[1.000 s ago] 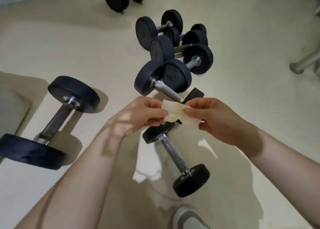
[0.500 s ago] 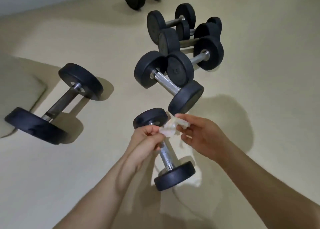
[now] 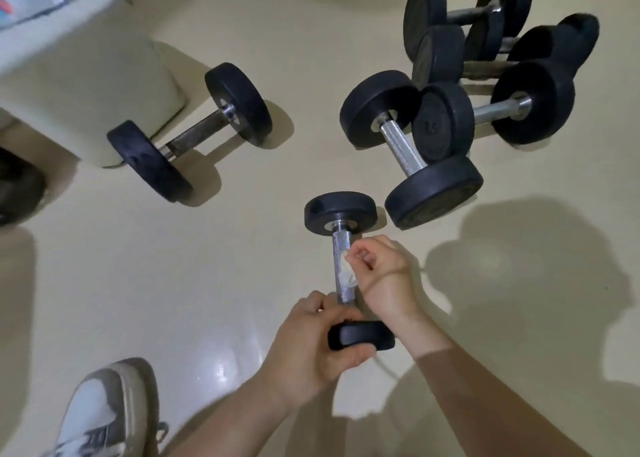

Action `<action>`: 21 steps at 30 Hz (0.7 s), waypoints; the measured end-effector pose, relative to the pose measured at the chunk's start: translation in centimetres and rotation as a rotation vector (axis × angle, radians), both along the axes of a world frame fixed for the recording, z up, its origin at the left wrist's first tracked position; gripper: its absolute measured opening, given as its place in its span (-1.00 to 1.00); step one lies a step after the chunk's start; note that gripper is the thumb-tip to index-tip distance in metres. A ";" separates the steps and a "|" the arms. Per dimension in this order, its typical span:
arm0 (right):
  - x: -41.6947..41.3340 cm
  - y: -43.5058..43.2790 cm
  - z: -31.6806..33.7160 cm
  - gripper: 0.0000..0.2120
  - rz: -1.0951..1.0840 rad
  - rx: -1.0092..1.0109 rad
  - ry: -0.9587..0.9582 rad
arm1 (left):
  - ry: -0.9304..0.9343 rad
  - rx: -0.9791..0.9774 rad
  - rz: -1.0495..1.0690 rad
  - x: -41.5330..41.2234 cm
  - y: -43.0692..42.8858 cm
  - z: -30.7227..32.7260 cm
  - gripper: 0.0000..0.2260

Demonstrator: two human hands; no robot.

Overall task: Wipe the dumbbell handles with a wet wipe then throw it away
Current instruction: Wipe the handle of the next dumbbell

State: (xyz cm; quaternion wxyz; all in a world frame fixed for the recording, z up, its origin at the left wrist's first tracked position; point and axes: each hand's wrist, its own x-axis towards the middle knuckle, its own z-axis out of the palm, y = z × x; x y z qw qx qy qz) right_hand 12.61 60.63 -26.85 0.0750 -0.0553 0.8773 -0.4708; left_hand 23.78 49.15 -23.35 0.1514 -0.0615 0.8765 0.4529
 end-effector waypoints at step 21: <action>-0.8 -1.1 1.9 -0.89 0.269 0.299 -0.031 | 0.189 -0.242 -0.156 1.4 -2.3 -1.0 -0.58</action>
